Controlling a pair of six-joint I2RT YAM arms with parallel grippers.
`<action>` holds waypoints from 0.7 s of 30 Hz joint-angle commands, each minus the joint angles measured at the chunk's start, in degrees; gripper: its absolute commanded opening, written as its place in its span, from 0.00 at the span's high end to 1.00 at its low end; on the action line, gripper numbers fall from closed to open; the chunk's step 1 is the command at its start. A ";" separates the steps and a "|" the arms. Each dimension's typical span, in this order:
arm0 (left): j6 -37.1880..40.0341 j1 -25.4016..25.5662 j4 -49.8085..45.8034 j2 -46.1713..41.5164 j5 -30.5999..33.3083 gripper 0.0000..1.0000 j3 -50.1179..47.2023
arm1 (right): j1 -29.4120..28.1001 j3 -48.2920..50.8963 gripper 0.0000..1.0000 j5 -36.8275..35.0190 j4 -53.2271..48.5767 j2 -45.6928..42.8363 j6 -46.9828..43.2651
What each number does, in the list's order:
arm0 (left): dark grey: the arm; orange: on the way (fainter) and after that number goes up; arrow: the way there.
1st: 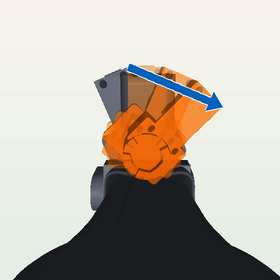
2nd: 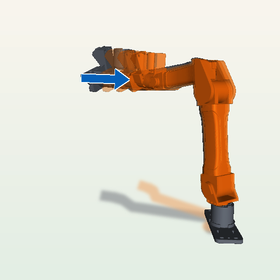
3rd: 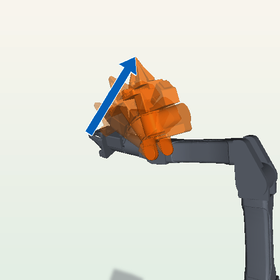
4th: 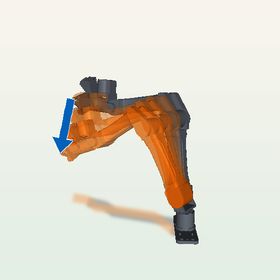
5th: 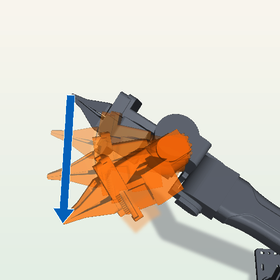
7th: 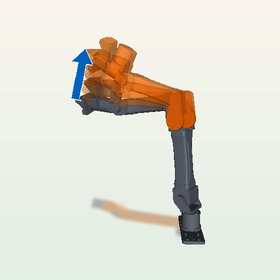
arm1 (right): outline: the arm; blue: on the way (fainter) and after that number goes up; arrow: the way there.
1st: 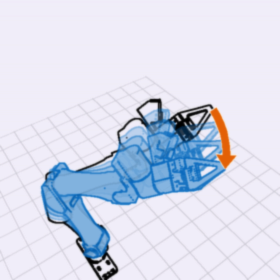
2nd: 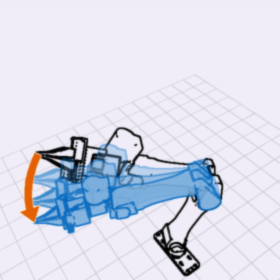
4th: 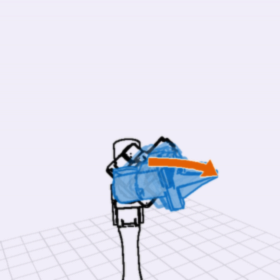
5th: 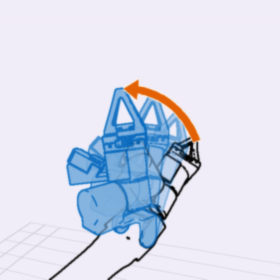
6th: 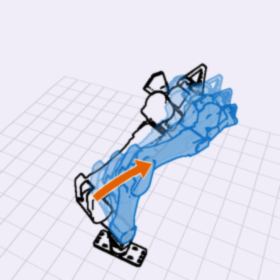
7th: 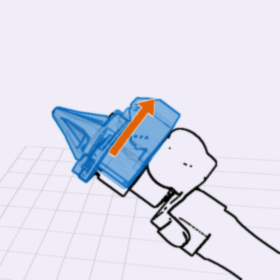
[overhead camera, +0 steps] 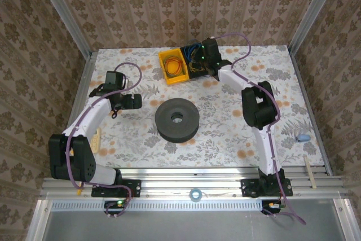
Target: Wrap the cables
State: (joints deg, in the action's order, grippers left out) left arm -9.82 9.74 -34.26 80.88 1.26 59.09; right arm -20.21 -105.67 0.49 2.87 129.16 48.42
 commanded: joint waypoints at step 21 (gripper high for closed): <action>5.62 3.87 -1.16 -0.92 -11.64 0.00 18.24 | 5.50 23.06 1.00 45.87 10.00 -27.27 -17.30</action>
State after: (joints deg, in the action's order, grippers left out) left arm -7.35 13.13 -35.68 80.88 -3.75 73.19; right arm -14.04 -84.27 35.86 12.53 107.44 35.92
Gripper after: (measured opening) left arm 0.997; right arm 0.067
